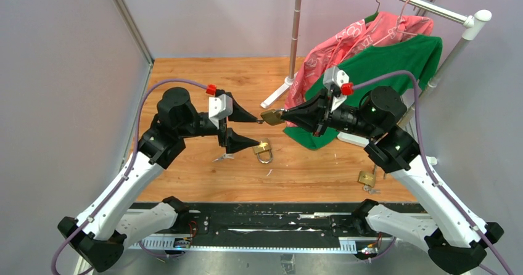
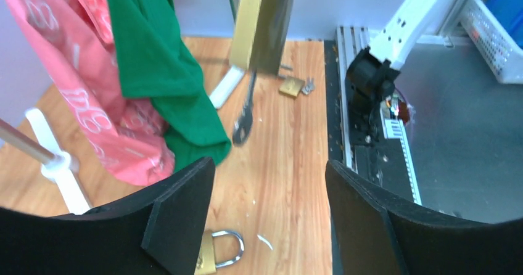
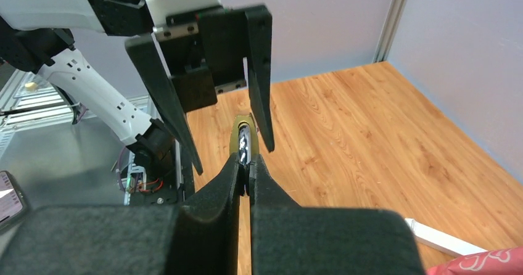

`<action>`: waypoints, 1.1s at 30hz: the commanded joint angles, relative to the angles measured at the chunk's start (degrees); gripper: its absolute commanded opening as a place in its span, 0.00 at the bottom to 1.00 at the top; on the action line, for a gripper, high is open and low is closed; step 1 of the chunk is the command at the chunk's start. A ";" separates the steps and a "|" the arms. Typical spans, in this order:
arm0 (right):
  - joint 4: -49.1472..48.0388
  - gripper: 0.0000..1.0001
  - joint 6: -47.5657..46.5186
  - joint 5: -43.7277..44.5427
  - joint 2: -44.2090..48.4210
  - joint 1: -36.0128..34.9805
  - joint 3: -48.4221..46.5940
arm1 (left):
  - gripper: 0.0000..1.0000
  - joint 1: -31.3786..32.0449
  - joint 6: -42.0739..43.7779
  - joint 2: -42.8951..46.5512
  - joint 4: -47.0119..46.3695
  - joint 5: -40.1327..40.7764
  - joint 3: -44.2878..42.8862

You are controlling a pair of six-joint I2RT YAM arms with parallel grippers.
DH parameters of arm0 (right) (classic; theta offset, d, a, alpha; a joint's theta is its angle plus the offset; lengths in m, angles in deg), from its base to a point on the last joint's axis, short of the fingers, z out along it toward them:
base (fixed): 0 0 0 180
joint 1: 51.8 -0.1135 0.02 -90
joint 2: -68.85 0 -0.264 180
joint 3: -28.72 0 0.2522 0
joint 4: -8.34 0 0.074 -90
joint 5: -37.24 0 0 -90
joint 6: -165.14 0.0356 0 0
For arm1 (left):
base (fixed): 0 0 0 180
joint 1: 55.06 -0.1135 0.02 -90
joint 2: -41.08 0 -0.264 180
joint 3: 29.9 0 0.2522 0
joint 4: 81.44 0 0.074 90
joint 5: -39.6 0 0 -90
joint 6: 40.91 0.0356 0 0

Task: Lock with the key
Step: Remove the key from the lock.

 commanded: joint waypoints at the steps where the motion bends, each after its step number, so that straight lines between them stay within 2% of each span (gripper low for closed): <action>1: -3.72 0.00 1.52 -3.32 0.42 0.44 -2.12 | 0.76 -0.18 -7.14 -1.19 -11.91 -0.42 -2.79; 3: -4.56 0.00 1.79 -3.88 0.18 0.40 -1.94 | 0.75 -0.20 -10.76 -2.20 -14.51 -0.06 -3.69; 6: -5.64 0.00 2.02 -4.46 -0.13 0.41 -2.08 | 0.67 -0.17 -13.08 -3.30 -15.49 -0.58 -3.95; 11: -6.10 0.00 2.16 -4.67 0.08 0.45 -1.76 | 0.35 -0.17 -13.84 -4.25 -15.20 -0.58 -4.23; 15: -6.01 0.00 2.05 -4.44 0.34 0.39 -1.40 | 0.00 -0.22 -13.71 -4.00 -15.15 -1.33 -4.38; 20: -5.68 0.00 1.54 -2.65 1.21 0.45 -0.93 | 0.00 -0.17 -10.42 -2.82 -10.11 0.06 -4.21; 23: -4.52 0.00 0.15 0.03 2.64 0.54 -0.91 | 0.00 -0.90 0.80 -2.26 1.98 1.09 -1.66; 26: -3.64 0.00 -0.37 2.15 3.69 0.86 -1.13 | 0.00 -2.30 7.43 -1.05 7.55 2.74 2.86; 30: -1.99 0.00 -0.44 3.14 3.85 0.99 -1.76 | 0.00 -5.37 7.50 -0.58 8.43 2.19 7.25; 33: 1.48 0.00 -1.08 5.38 2.68 1.00 -2.40 | 0.00 -5.65 7.38 -0.31 7.35 6.23 8.88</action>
